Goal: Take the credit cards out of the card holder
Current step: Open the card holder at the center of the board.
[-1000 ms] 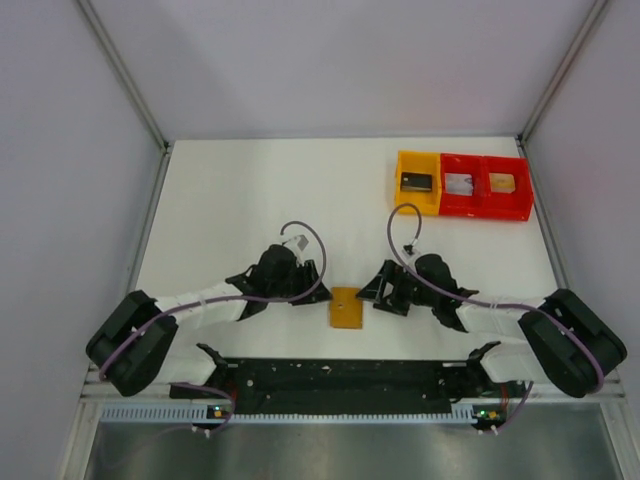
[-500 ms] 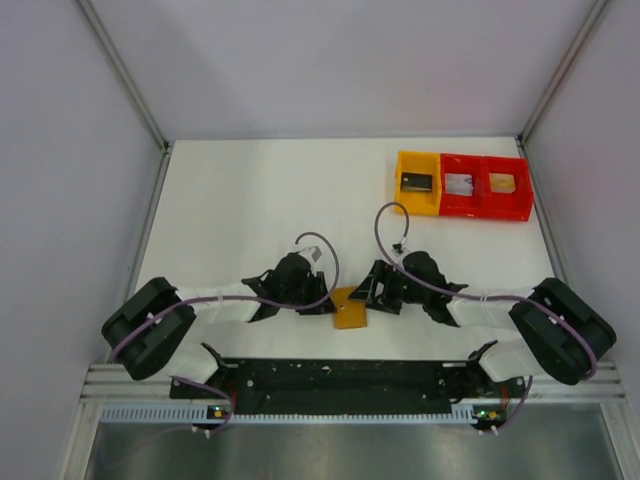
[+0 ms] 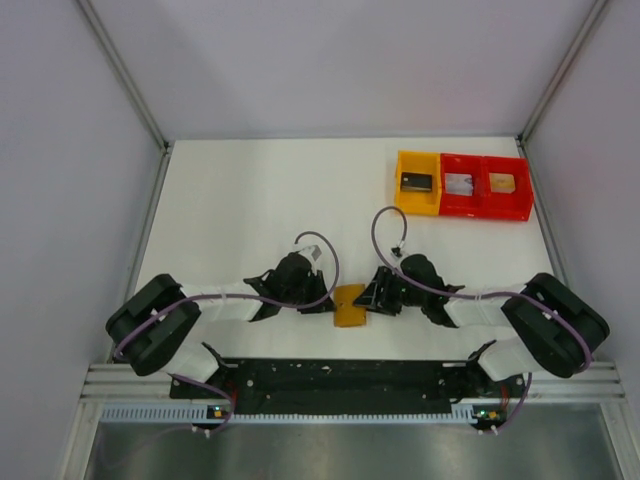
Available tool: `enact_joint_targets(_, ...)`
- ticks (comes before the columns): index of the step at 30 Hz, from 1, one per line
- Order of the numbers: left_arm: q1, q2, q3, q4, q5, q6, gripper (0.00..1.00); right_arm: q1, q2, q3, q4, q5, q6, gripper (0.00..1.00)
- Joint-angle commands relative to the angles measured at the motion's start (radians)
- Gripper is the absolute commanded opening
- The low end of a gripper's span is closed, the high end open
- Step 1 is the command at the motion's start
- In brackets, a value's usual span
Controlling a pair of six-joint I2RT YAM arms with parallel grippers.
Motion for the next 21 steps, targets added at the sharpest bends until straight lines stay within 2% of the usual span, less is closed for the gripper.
enact_joint_targets(1, -0.004, 0.025, -0.018, -0.027, -0.058, 0.002, 0.18, 0.016, 0.03, -0.046, -0.019, 0.01, -0.022, 0.4)
enact_joint_targets(3, -0.003, 0.027, -0.019, -0.023, -0.055, -0.001, 0.18, 0.016, 0.03, -0.049, -0.004, 0.003, -0.021, 0.33)
enact_joint_targets(5, -0.004, 0.025, -0.019, -0.021, -0.052, -0.007, 0.17, 0.016, 0.03, -0.051, 0.002, 0.0, -0.022, 0.22)
enact_joint_targets(7, -0.003, 0.021, -0.018, -0.023, -0.052, -0.012, 0.17, 0.016, 0.025, -0.048, -0.001, 0.0, -0.024, 0.0)
enact_joint_targets(9, -0.004, -0.001, -0.013, -0.036, -0.058, -0.01, 0.24, 0.016, 0.016, -0.045, -0.011, 0.003, -0.03, 0.0)
enact_joint_targets(13, -0.021, -0.093, 0.01, -0.108, -0.128, 0.002, 0.48, 0.018, -0.035, -0.036, -0.07, 0.035, -0.039, 0.0)
enact_joint_targets(15, -0.05, -0.131, 0.043, -0.161, -0.183, 0.019, 0.57, 0.024, -0.067, -0.023, -0.129, 0.071, -0.056, 0.0)
enact_joint_targets(18, -0.088, -0.157, 0.103, -0.251, -0.262, 0.039, 0.58, 0.041, -0.107, 0.003, -0.212, 0.124, -0.074, 0.0)
enact_joint_targets(21, -0.117, -0.142, 0.16, -0.305, -0.32, 0.06, 0.56, 0.056, -0.128, 0.023, -0.274, 0.158, -0.083, 0.0)
